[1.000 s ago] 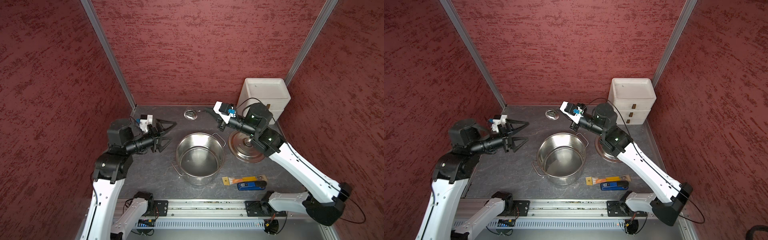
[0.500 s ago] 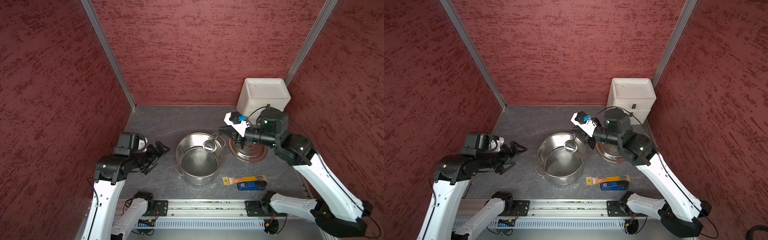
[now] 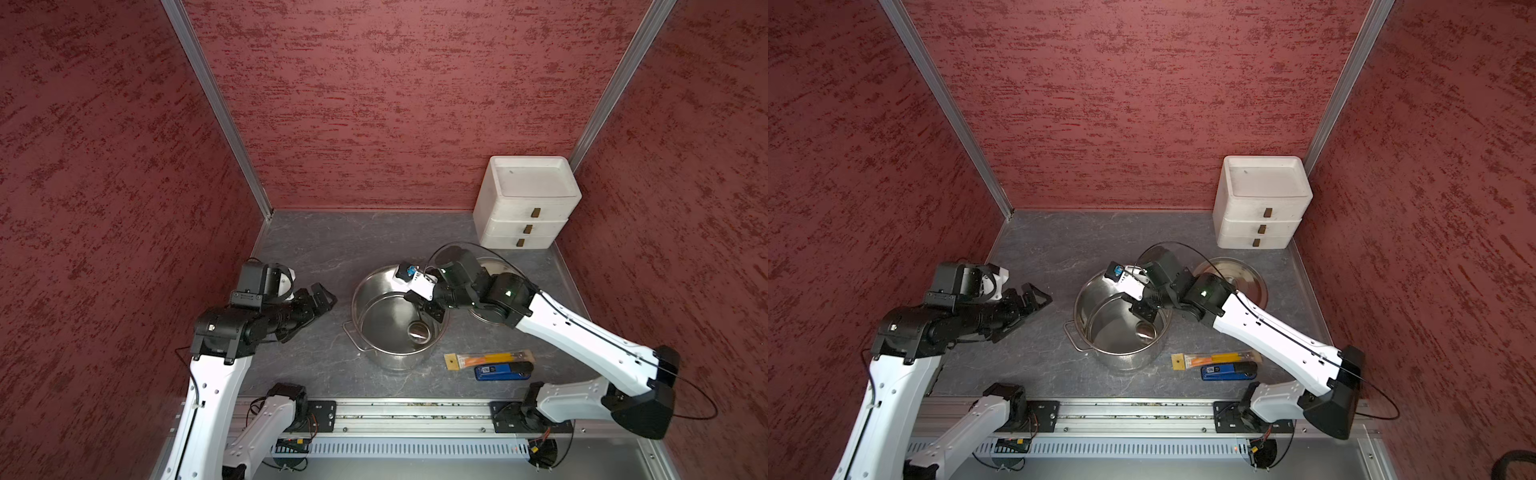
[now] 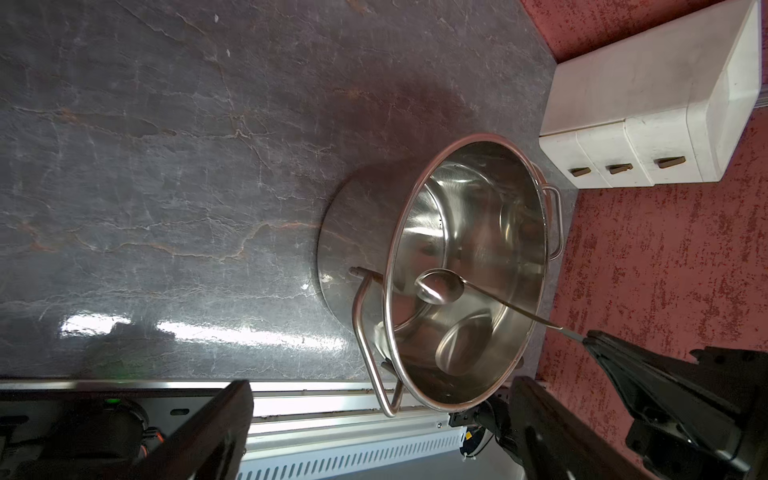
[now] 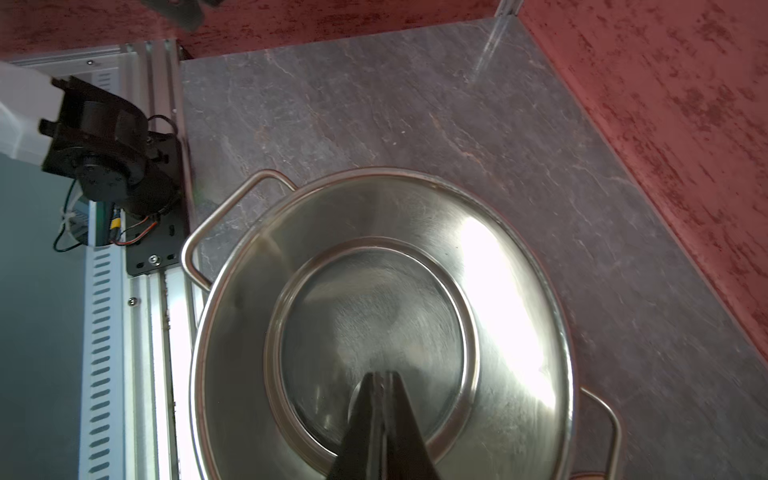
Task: Stir the soup with a spoon
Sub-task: Stir the soup in the pan with a stick.
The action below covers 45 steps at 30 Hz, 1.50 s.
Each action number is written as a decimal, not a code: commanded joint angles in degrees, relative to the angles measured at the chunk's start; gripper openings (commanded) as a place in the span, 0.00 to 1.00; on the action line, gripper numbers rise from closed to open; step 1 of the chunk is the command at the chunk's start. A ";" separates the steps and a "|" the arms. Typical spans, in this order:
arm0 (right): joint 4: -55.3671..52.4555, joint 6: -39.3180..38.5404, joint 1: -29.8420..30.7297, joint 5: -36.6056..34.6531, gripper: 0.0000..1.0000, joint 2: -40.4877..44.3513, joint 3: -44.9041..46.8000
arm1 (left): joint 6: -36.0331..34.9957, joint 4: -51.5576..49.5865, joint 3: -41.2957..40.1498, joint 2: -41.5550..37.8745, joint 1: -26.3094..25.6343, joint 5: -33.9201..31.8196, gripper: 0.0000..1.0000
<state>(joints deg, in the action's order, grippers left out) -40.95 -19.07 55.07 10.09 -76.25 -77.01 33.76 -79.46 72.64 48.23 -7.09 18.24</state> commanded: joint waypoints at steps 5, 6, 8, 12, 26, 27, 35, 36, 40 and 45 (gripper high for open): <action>9.02 -2.48 5.29 3.80 0.00 -6.66 -3.07 | -2.72 -0.86 1.38 -1.46 -0.07 -4.67 1.00; 10.03 -2.83 5.43 4.36 0.00 -8.45 -3.77 | -2.83 -1.02 1.56 -1.70 -0.11 -4.92 1.00; 11.81 -3.76 5.74 5.27 0.00 -11.44 -5.70 | -2.98 -1.34 1.86 -2.04 -0.05 -5.28 1.00; 12.26 -6.31 5.70 5.72 0.00 -18.06 -12.36 | -2.83 -1.74 1.90 -2.56 -0.09 -5.15 1.00; 11.64 -6.12 -4.86 2.99 0.00 -24.64 -20.93 | -2.31 -1.96 1.89 -3.84 -0.05 -4.01 1.00; 11.48 -6.18 -5.76 2.71 0.00 -23.70 -20.11 | -2.26 -1.91 1.89 -3.84 -0.10 -4.00 1.00; 10.60 -6.36 -11.01 -0.07 0.00 -12.53 -8.66 | -2.29 -1.07 1.17 -3.85 -0.09 -4.08 1.00; 10.15 -6.41 -11.32 -0.53 0.00 -10.64 -7.17 | -2.29 -0.77 1.00 -3.80 -0.08 -4.09 1.00; 7.67 -5.76 -11.56 -1.03 0.00 -3.41 -1.81 | -2.46 0.37 0.94 -3.34 -0.04 -4.34 1.00; 4.78 -3.06 -11.42 4.09 0.00 4.54 4.24 | -2.73 1.73 1.27 -2.39 -0.10 -4.74 1.00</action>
<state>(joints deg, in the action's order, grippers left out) -34.00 -24.36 43.64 11.33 -74.72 -74.81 32.08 -79.79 73.19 45.45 -7.09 13.93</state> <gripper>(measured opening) 0.059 0.998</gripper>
